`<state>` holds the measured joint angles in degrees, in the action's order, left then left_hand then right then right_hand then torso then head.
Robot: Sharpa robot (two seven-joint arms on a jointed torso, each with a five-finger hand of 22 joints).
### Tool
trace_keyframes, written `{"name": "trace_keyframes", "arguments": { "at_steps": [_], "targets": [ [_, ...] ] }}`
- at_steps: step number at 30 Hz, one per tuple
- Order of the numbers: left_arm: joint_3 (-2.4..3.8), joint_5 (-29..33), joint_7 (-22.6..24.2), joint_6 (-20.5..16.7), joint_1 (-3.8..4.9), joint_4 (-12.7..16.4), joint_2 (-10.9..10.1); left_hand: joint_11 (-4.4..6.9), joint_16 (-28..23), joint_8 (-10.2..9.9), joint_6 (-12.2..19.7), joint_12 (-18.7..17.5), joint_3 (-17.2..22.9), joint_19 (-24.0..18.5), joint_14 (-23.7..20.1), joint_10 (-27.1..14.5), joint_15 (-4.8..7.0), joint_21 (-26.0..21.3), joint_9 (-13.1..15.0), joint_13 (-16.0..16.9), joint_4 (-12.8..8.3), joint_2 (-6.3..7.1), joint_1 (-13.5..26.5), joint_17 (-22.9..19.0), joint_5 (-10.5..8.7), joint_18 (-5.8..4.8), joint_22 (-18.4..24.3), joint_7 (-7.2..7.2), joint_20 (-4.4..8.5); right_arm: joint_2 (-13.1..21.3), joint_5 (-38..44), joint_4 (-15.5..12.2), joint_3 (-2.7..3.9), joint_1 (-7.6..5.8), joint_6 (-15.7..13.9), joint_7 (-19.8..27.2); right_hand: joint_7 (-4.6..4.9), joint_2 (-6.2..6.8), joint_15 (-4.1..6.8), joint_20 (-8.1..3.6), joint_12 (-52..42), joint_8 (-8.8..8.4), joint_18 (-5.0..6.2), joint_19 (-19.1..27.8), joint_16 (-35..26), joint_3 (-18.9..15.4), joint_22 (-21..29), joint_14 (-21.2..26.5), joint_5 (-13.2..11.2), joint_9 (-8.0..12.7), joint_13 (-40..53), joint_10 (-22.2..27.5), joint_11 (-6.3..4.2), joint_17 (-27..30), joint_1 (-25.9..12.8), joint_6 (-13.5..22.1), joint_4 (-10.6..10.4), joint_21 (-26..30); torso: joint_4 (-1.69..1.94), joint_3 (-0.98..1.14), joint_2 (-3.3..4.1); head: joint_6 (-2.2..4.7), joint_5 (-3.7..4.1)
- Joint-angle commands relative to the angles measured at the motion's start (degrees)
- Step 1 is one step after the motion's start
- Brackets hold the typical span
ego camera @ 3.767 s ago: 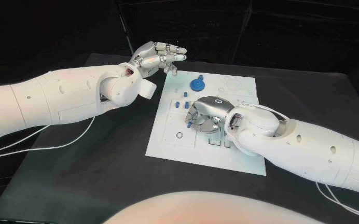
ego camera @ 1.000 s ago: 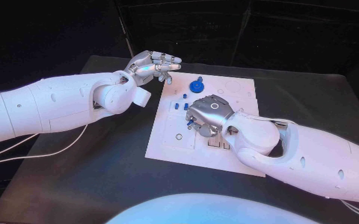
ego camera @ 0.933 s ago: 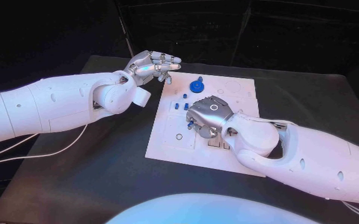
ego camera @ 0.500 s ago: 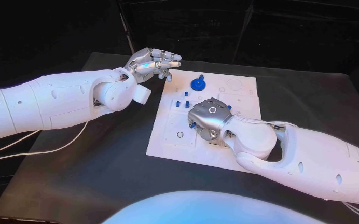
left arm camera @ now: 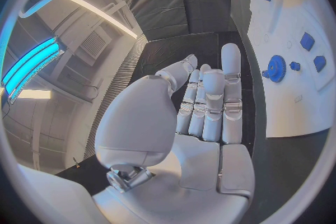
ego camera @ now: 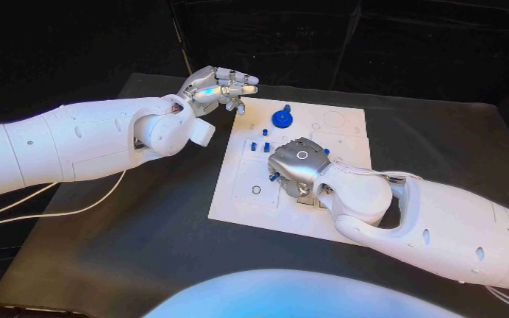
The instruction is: Assemble the parts on the task board
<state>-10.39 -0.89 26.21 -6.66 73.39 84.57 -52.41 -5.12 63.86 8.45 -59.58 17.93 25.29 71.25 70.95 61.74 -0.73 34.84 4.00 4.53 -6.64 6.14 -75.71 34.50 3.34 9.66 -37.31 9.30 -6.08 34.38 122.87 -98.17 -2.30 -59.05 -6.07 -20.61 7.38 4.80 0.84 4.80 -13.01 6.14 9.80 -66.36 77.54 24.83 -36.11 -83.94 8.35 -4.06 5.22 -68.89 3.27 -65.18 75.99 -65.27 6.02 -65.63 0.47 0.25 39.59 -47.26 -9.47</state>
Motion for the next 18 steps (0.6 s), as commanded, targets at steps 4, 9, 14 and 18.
{"name": "trace_keyframes", "arguments": {
  "at_steps": [4, 9, 14, 18],
  "targets": [
    [0.04, -0.19, 0.49, 0.07, 0.08, 0.00, 0.03, -0.08, 0.22, 0.22, -0.27, 0.07, -0.31, -0.11, 0.06, 0.40, 0.39, -0.22, 0.07, 0.08, 0.03, -0.52, 0.14, -0.07, 0.24, 0.85, 0.08, -0.10, 0.11, -0.15, 0.62, -0.03, 0.01, -0.09, -0.92, -0.19, 0.08, -0.02, 0.38, 0.08, 0.26, -0.06, -0.71, -0.48, 0.34, -0.06, -0.09, -2.02, -0.27, -0.08, -0.07, -0.31, 0.05, -0.09, -0.39, -0.50, -0.40, -0.32, -0.01, 0.05, 0.03, -0.14, -0.16],
    [0.04, -0.19, 0.47, 0.11, 0.08, -0.06, 0.08, -0.10, 0.23, 0.21, -0.19, 0.13, -0.43, -0.09, 0.06, 0.27, 0.40, -0.25, 0.04, 0.09, 0.05, -0.54, 0.19, -0.12, 0.25, 0.84, 0.10, -0.09, 0.12, -0.08, 0.62, -0.28, 0.01, -0.08, -1.67, -0.15, 0.07, -0.08, 0.39, 0.07, 0.28, -0.07, -0.71, -0.50, 0.38, -0.02, -0.15, -2.03, -0.28, -0.08, -0.08, -0.34, 0.04, -0.14, -0.41, -0.53, -0.48, -0.34, -0.05, 0.04, -0.02, -0.20, -0.17],
    [0.04, -0.19, 0.43, 0.16, 0.08, -0.14, 0.14, -0.10, 0.23, 0.21, -0.19, 0.13, -0.43, -0.09, 0.06, 0.27, 0.40, -0.25, 0.04, 0.09, 0.05, -0.54, 0.19, -0.12, 0.25, 0.84, 0.10, -0.09, 0.12, 0.11, 0.62, -0.62, 0.02, -0.08, -2.18, -0.11, 0.07, -0.08, 0.39, 0.07, 0.28, -0.07, -0.71, -0.50, 0.38, -0.02, -0.15, -2.03, -0.28, -0.08, -0.08, -0.34, 0.04, -0.14, -0.41, -0.53, -0.48, -0.34, -0.08, 0.01, -0.02, -0.23, -0.18],
    [0.04, -0.19, 0.39, 0.18, 0.08, -0.15, 0.19, -0.10, 0.23, 0.21, -0.19, 0.13, -0.43, -0.09, 0.06, 0.27, 0.40, -0.25, 0.04, 0.09, 0.05, -0.54, 0.19, -0.12, 0.25, 0.84, 0.10, -0.09, 0.12, 0.12, 0.62, -0.51, 0.02, -0.09, -1.95, -0.20, 0.07, -0.08, 0.39, 0.07, 0.28, -0.07, -0.71, -0.50, 0.38, -0.02, -0.15, -2.03, -0.28, -0.08, -0.08, -0.34, 0.04, -0.14, -0.41, -0.53, -0.48, -0.34, 0.00, 0.00, 0.00, -0.30, -0.15]
  ]
}}
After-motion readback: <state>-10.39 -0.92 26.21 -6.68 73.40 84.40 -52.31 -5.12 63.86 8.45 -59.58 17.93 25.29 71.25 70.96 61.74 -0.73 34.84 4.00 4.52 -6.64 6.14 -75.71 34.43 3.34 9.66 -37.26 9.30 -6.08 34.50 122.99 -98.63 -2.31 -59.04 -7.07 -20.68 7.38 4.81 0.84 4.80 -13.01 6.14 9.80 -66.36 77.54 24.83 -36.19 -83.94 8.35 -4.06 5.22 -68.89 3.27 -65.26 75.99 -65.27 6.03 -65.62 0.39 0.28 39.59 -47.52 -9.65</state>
